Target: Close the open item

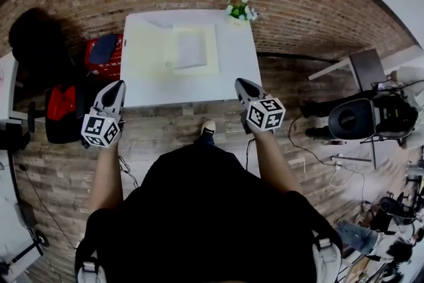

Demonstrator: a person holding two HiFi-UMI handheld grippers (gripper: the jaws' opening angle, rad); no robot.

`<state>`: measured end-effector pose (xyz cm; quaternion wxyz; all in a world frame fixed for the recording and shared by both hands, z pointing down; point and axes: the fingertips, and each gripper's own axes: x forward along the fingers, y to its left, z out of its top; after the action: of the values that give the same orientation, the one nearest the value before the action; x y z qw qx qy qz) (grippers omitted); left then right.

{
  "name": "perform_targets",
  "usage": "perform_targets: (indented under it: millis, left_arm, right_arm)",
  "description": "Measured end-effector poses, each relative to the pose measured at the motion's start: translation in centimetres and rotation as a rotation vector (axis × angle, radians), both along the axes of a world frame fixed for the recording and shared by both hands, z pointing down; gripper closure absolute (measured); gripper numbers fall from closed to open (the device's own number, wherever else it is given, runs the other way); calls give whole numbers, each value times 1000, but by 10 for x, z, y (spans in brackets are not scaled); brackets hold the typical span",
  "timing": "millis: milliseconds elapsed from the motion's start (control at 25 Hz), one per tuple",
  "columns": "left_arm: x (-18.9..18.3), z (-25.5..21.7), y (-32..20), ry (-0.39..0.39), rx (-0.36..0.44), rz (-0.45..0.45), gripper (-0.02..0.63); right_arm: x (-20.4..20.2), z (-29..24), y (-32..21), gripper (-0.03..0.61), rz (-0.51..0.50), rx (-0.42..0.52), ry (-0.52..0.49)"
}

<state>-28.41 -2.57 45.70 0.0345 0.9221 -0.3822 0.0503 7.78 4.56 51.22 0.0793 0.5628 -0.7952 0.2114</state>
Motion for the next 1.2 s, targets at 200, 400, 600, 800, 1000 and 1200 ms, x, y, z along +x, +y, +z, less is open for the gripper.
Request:
perform_targets:
  millis: [200, 400, 600, 800, 1000, 1200]
  left_arm:
    - [8, 0, -10, 0, -1, -17, 603]
    - [14, 1, -19, -4, -1, -35, 603]
    - [12, 1, -25, -9, -5, -61, 603]
    - [15, 1, -33, -8, -9, -86, 603]
    - [20, 3, -42, -5, -16, -97, 601]
    - [25, 4, -52, -6, -19, -109, 601]
  right_arm:
    - [8, 3, -14, 554, -19, -7, -1]
    - [16, 6, -30, 555, -40, -13, -5]
    - [18, 7, -46, 555, -62, -14, -8]
    - [20, 8, -60, 555, -86, -22, -4]
    - [26, 11, -73, 555, -99, -30, -2]
    - [31, 13, -87, 555, -110, -33, -2]
